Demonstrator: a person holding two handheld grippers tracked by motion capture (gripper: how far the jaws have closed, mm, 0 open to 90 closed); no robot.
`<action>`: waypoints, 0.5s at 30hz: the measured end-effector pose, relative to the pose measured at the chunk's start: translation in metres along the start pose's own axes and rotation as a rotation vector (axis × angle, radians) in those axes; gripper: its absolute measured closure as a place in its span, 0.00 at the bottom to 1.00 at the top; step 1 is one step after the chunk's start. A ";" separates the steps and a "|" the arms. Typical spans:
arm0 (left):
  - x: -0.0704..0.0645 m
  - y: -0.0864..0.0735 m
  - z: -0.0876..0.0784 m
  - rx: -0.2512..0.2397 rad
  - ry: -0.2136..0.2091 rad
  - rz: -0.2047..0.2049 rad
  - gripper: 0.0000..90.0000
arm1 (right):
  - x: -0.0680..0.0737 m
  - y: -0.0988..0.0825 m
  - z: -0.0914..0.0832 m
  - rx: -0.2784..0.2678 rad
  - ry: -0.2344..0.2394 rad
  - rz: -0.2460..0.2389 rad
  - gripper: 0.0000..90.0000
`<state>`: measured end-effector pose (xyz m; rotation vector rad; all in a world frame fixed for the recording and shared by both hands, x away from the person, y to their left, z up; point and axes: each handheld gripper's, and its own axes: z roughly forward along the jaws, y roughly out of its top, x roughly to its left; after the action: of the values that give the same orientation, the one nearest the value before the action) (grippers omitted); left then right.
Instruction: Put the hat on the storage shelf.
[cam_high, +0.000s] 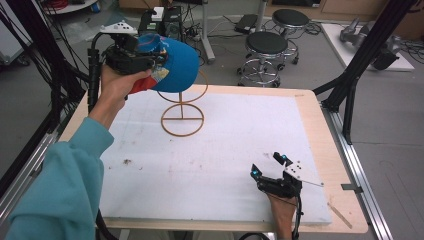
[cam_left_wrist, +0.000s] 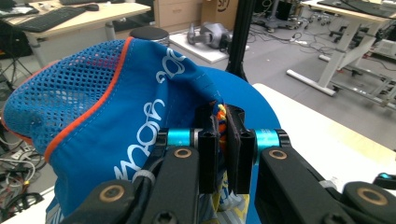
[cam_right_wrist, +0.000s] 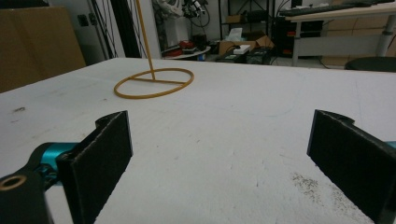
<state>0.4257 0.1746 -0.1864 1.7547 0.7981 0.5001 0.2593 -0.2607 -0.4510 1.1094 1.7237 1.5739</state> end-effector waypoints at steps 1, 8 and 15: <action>0.001 0.001 0.001 -0.006 -0.003 -0.004 0.94 | 0.000 0.000 0.000 0.003 0.002 -0.001 0.06; 0.007 0.004 0.013 -0.014 -0.011 -0.017 0.94 | 0.000 0.000 0.001 -0.002 -0.003 -0.008 0.06; 0.004 0.008 0.040 0.002 -0.029 -0.018 0.94 | 0.000 0.000 0.000 0.000 -0.004 -0.004 0.06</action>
<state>0.4575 0.1498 -0.1922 1.7509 0.7933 0.4606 0.2595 -0.2602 -0.4510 1.1080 1.7218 1.5688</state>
